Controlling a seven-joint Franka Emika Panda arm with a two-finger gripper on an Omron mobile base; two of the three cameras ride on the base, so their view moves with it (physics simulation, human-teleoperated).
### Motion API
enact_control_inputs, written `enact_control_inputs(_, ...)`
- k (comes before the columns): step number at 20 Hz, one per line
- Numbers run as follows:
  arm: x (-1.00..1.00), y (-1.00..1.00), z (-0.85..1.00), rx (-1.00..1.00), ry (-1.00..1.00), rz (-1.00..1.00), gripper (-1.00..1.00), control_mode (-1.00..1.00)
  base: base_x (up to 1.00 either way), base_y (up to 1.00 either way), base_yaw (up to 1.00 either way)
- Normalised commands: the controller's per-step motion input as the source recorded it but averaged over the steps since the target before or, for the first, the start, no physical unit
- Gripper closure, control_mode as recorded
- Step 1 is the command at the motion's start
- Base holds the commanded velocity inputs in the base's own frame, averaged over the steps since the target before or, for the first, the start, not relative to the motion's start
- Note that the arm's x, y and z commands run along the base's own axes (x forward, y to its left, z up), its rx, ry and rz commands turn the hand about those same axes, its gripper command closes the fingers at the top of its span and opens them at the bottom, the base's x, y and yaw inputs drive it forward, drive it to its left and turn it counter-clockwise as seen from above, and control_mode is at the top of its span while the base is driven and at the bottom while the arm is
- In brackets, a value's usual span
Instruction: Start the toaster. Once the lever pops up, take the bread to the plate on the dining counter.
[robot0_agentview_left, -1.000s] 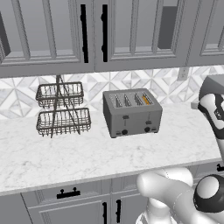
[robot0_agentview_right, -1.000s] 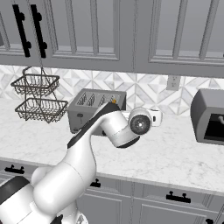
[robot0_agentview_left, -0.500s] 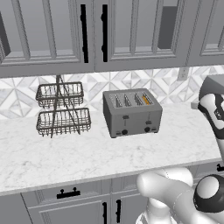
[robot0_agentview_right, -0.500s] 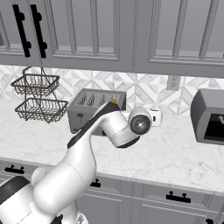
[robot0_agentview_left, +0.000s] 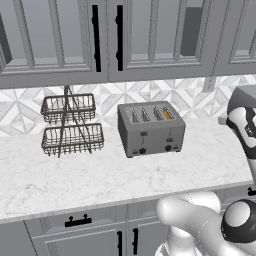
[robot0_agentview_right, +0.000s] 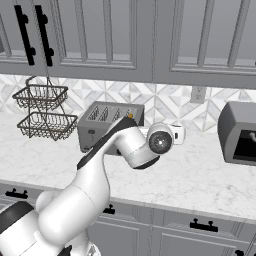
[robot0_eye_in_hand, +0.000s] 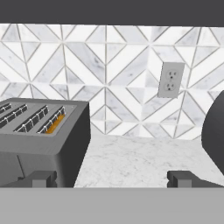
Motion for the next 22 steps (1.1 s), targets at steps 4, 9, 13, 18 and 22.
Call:
enact_control_inputs(4,0.0,0.0,0.0,0.0,0.0,0.0,-1.0,-1.0,0.0,0.0,0.0)
enact_control_inputs(9,0.0,0.0,0.0,0.0,0.0,0.0,-1.0,-1.0,0.0,0.0,0.0)
enact_control_inputs(13,0.0,0.0,0.0,0.0,0.0,0.0,-1.0,-1.0,0.0,0.0,0.0)
enact_control_inputs(18,0.0,0.0,0.0,0.0,0.0,0.0,-1.0,-1.0,0.0,0.0,0.0)
enact_control_inputs(22,0.0,0.0,0.0,0.0,0.0,0.0,-1.0,-1.0,0.0,0.0,0.0)
